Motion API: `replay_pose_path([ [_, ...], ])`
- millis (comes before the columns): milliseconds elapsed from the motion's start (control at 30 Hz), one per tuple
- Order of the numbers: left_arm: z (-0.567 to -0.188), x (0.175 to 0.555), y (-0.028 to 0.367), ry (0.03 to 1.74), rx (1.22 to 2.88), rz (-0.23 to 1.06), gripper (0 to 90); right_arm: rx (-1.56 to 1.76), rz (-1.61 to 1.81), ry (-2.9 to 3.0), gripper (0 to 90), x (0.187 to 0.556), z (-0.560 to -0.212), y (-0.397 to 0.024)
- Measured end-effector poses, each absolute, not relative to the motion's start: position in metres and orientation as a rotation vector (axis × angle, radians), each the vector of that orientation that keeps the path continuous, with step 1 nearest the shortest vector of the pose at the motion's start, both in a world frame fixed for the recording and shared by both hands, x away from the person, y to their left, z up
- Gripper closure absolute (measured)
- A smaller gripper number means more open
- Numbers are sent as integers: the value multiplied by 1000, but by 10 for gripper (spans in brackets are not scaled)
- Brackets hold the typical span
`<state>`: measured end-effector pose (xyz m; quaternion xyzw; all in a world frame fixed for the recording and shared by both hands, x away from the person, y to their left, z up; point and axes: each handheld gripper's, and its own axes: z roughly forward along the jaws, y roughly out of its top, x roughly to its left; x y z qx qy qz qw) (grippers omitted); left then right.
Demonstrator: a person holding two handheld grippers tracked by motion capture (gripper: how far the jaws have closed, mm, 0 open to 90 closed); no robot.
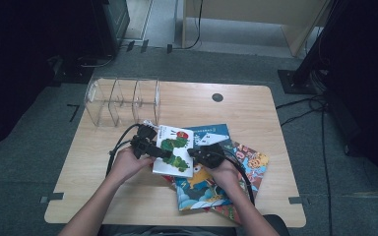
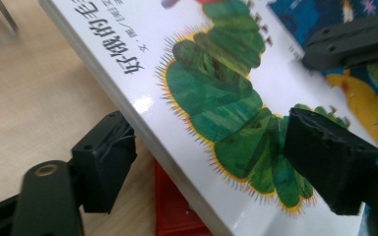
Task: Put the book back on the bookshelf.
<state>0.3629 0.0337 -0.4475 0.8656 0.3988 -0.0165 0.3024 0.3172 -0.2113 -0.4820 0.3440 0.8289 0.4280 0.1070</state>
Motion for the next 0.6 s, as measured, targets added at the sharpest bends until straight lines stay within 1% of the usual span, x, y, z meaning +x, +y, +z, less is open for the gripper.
replay_pose_path([
  [133, -433, 363, 24, 1072, 2349, -4, 254, 1024, 1280, 2424, 900, 316, -483, -214],
  [200, -430, 365, 21, 1101, 2368, -15, 267, 1025, 1288, 2418, 900, 315, -483, -215],
  [267, -429, 366, 21, 1116, 2365, -23, 297, 1026, 1291, 2417, 900, 315, -483, -215],
  [300, -428, 369, 21, 1151, 2355, -46, 320, 1039, 1297, 2419, 900, 315, -483, -216],
  [400, -427, 371, 21, 1174, 2347, -62, 352, 1050, 1316, 2418, 900, 315, -484, -218],
  [500, -426, 373, 20, 1194, 2309, -139, 377, 1061, 1339, 2417, 900, 315, -485, -221],
  [533, -427, 375, 20, 1187, 2290, -191, 392, 1057, 1334, 2420, 900, 315, -485, -221],
  [600, -426, 376, 18, 1174, 2254, -245, 430, 1054, 1331, 2419, 900, 314, -485, -222],
])
